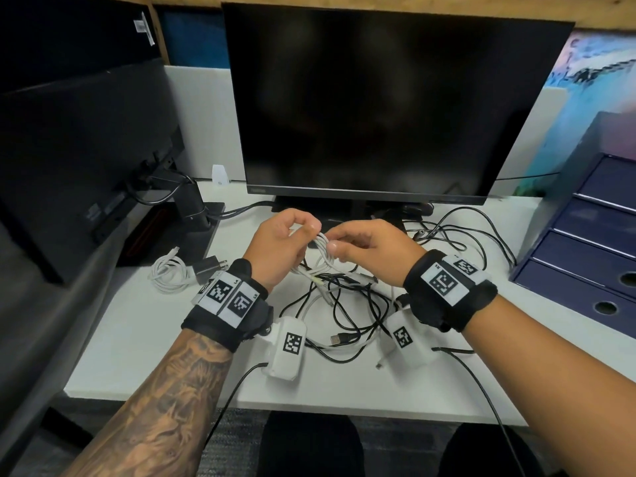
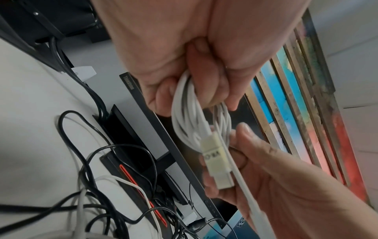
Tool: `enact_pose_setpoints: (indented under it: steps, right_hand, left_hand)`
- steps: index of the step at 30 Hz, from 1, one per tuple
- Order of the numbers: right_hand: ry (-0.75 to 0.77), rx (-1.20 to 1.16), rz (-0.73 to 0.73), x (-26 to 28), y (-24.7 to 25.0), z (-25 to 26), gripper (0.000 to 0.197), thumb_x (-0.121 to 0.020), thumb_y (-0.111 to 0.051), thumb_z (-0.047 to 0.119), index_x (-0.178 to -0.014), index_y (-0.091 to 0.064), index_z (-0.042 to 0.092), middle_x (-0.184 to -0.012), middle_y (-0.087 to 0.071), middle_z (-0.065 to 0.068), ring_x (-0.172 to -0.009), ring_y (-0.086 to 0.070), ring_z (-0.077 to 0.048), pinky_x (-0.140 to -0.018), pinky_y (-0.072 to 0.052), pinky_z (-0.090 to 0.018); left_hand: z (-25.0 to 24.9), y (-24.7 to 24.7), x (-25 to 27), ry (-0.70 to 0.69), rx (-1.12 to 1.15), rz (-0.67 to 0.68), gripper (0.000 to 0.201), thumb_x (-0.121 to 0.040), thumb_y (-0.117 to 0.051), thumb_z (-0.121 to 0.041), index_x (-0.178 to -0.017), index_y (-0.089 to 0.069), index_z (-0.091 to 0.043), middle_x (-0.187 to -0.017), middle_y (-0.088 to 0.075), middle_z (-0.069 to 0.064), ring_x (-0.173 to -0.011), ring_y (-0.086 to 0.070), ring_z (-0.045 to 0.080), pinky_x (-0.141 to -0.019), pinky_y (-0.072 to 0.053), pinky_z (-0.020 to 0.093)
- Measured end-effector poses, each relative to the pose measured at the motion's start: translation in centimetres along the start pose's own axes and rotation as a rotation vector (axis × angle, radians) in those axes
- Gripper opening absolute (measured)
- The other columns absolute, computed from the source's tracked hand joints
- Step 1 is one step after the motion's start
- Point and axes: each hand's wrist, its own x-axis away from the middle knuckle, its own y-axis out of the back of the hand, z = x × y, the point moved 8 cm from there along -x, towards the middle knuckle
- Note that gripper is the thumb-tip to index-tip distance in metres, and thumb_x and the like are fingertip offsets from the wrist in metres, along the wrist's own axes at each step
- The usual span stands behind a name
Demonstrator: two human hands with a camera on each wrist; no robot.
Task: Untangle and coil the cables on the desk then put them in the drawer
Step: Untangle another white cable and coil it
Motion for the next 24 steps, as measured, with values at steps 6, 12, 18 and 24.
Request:
enact_pose_setpoints:
  steps: [6,12,18,24]
  right_hand:
    - [-0.063,-0.202,0.009,-0.4,-1.0,0.3,0.017,-0.099,-0.062,0.02,-0.095,-0.07,0.006,-0.073,-0.066,-0.003,-0.062,-0.061,-0.007,-0.065,-0.052,-0.021]
    - [-0.15,-0.449,0.094,-1.2,-3.4,0.2,0.02,-0.099,-0.059,0.012,-0.106,-0.067,-0.005,-0.071,-0.065,-0.002,-0.06,-0.06,-0.01,-0.063,-0.05,-0.023]
    - [-0.2,-0.48,0.042,-2.9,-4.9,0.0,0.012,-0.099,-0.058,0.01,-0.094,-0.064,0.002,-0.071,-0.063,-0.003,-0.058,-0.058,-0.008,-0.059,-0.049,-0.022]
    - [-0.288,-0.462,-0.012,-6.0,-7.5,-0.8,0.012,-0.097,-0.062,0.013,-0.088,-0.066,0.005,-0.071,-0.069,-0.005,-0.06,-0.062,-0.015,-0.058,-0.051,-0.026]
  left_hand:
    - [0.5,0.4,-0.3,0.026,0.116,0.007,0.012,-0.099,-0.06,-0.027,-0.098,-0.062,-0.016,-0.053,-0.041,-0.007,-0.049,-0.038,0.012,-0.049,-0.035,0.024]
    - [0.7,1.1,-0.2,0.01,0.143,0.01,0.015,-0.101,-0.056,-0.025,-0.104,-0.061,-0.011,-0.053,-0.045,-0.01,-0.05,-0.041,0.013,-0.051,-0.037,0.025]
    - [1.6,5.2,0.2,0.091,0.075,-0.136,0.029,-0.102,-0.049,-0.039,-0.109,-0.066,-0.017,-0.097,-0.069,0.001,-0.079,-0.071,0.016,-0.067,-0.058,0.036]
    - [3.9,12.8,0.5,0.157,-0.018,-0.346,0.015,-0.098,-0.056,-0.025,-0.089,-0.066,-0.019,-0.09,-0.069,0.003,-0.071,-0.068,0.013,-0.064,-0.051,0.032]
